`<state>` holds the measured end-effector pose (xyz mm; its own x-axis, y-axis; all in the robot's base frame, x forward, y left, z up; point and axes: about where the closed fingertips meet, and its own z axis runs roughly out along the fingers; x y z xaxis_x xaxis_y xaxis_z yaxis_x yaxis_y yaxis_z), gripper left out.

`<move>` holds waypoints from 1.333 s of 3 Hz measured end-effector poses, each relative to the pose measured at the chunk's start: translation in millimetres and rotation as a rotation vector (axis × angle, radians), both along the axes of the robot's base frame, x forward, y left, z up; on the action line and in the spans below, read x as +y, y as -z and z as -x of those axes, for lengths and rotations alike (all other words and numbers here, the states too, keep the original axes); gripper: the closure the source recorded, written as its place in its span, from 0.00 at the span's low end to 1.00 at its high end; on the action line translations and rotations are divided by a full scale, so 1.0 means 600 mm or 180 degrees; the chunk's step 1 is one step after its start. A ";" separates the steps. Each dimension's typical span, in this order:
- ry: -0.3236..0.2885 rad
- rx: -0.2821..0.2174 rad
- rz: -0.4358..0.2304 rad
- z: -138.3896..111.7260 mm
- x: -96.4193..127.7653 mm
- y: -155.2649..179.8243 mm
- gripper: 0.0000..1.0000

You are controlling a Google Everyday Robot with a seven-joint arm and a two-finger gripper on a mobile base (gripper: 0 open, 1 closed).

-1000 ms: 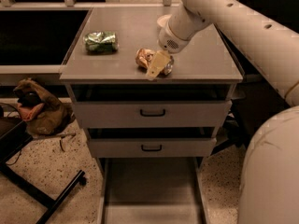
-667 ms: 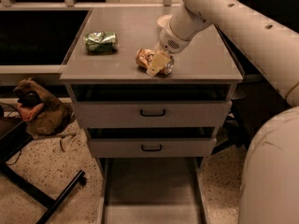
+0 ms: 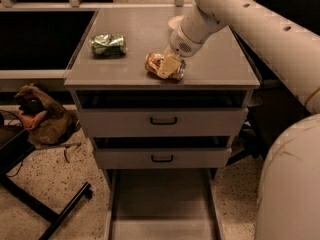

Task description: Place orange can into bottom drawer

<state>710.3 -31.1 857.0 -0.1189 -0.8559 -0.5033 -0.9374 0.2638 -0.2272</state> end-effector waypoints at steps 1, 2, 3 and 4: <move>0.0007 -0.0027 0.0025 0.025 -0.003 -0.012 1.00; 0.0018 -0.0014 0.0030 0.075 -0.008 -0.018 1.00; 0.0098 0.0019 -0.0003 0.130 -0.024 -0.015 1.00; 0.0135 0.0057 -0.0074 0.175 -0.034 0.005 1.00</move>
Offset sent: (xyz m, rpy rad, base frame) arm -0.0853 -0.0115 0.0141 -0.0172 0.0060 -0.0119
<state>605.4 -51.2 854.0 -0.1639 -0.8379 -0.5206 -0.9291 0.3084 -0.2039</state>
